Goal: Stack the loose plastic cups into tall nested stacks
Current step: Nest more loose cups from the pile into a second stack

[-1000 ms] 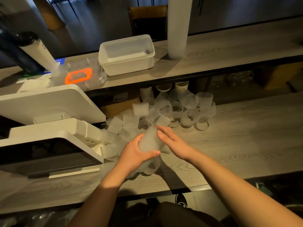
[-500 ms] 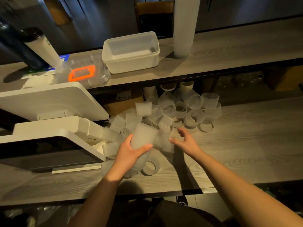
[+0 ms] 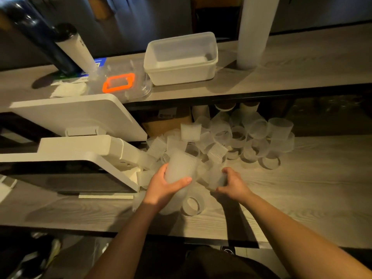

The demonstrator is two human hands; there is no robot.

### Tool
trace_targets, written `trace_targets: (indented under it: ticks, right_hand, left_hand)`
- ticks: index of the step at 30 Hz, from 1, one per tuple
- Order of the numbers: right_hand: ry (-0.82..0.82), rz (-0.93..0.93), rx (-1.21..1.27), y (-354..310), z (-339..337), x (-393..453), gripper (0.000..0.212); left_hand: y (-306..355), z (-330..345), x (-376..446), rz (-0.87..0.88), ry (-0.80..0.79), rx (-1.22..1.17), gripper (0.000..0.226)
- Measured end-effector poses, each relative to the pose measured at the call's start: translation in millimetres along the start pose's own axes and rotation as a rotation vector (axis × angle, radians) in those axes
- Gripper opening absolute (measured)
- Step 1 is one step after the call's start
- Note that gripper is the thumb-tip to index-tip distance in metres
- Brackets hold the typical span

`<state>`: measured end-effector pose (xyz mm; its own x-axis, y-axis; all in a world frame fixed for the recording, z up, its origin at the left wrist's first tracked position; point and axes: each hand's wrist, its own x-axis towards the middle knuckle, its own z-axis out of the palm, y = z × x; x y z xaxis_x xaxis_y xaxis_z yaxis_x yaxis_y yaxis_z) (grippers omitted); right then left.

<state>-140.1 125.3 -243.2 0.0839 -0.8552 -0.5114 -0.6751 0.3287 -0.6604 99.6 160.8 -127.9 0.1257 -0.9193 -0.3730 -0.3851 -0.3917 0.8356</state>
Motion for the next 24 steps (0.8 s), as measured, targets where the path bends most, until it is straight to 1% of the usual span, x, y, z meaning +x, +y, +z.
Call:
trace_targets:
  ticks: [5, 7, 12, 16, 20, 21, 24]
  right_hand:
    - [0.0, -0.002, -0.06, 5, -10, 0, 0.067]
    - [-0.01, 0.004, -0.071, 5, -16, -1, 0.064]
    - [-0.048, 0.024, -0.167, 3, -24, -2, 0.068]
    - [-0.038, 0.011, -0.194, -4, -35, -3, 0.071]
    - [0.01, -0.03, -0.237, -12, -49, -8, 0.076]
    - [0.025, -0.045, -0.228, -15, -53, -10, 0.077]
    - [0.082, -0.087, -0.166, -26, -63, -17, 0.076]
  left_hand:
    - [-1, 4, 1, -0.016, -0.018, 0.008, 0.09]
    - [-1, 8, 0, -0.016, -0.02, -0.004, 0.087]
    - [5, 18, 0, 0.005, -0.037, -0.007, 0.059]
    - [6, 22, 1, 0.011, -0.079, -0.003, 0.07]
    - [6, 26, 2, 0.015, -0.093, 0.015, 0.083]
    - [7, 27, 1, 0.014, -0.094, 0.019, 0.081]
    - [11, 31, 1, 0.017, -0.086, 0.021, 0.059]
